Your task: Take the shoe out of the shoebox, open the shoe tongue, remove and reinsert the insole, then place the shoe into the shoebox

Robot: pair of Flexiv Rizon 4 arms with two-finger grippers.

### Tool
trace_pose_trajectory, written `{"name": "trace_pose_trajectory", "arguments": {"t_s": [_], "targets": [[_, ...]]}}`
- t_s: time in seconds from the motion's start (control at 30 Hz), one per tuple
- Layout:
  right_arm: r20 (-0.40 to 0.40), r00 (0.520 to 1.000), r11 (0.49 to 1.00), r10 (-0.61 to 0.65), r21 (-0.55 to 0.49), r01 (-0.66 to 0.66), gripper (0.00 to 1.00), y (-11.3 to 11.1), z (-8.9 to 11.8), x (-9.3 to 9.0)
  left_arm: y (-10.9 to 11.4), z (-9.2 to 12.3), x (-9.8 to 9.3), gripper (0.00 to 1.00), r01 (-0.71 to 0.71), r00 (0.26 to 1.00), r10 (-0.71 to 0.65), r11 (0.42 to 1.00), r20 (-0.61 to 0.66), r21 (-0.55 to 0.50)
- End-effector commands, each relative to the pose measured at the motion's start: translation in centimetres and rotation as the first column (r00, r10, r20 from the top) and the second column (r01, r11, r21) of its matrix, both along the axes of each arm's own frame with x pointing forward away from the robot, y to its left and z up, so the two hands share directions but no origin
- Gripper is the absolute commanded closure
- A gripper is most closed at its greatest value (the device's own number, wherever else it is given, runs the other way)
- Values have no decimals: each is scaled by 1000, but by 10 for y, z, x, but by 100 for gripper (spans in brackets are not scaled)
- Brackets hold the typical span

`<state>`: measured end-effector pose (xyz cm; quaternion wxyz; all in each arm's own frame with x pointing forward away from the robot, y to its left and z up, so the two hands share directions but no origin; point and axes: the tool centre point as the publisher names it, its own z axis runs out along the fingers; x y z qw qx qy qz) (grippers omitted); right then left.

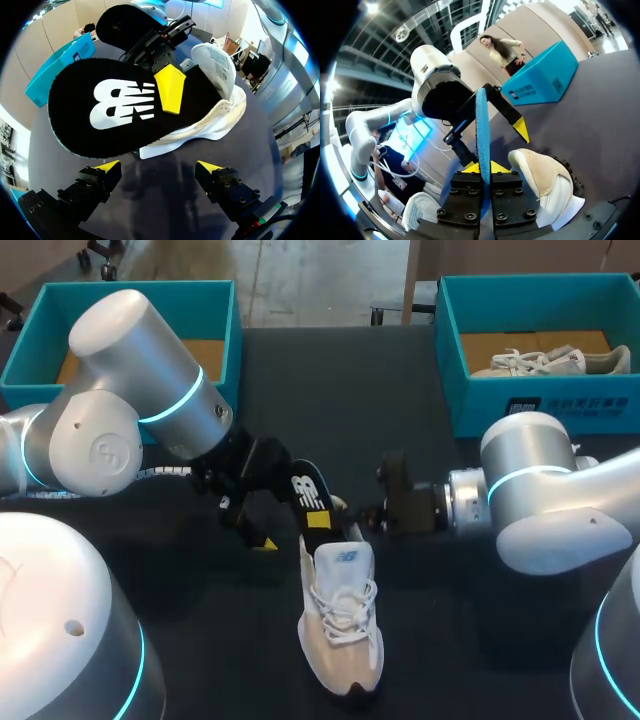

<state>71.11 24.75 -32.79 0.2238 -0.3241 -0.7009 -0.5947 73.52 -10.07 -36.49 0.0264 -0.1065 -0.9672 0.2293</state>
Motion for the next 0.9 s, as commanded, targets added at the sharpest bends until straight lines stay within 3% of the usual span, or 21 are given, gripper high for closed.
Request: {"name": "trace_pose_trajectory", "arguments": {"t_s": [0.03,0.23,0.4,0.8,0.83,0.9], "targets": [[-5,1000,1000,8,24,-8,100,-5,-3,-7,1,-1,-1,0,0,1000,0,1000,2,-2],[-54,998,994,45,106,-39,100,-15,-13,-12,1,-1,-1,0,0,1000,0,1000,2,-2],[-68,997,993,41,115,-33,100,-18,-17,-19,1,-1,-1,0,0,1000,0,1000,2,-2],[-36,997,991,61,123,-56,100,-14,-11,-36,1,-1,-1,0,0,1000,0,1000,2,-2],[-28,998,991,63,123,-60,82,-14,-8,-36,1,-1,-1,0,0,1000,0,1000,2,-2],[-13,998,991,69,118,-67,71,-12,-4,-36,1,-1,-1,0,0,1000,0,1000,2,-2]]}}
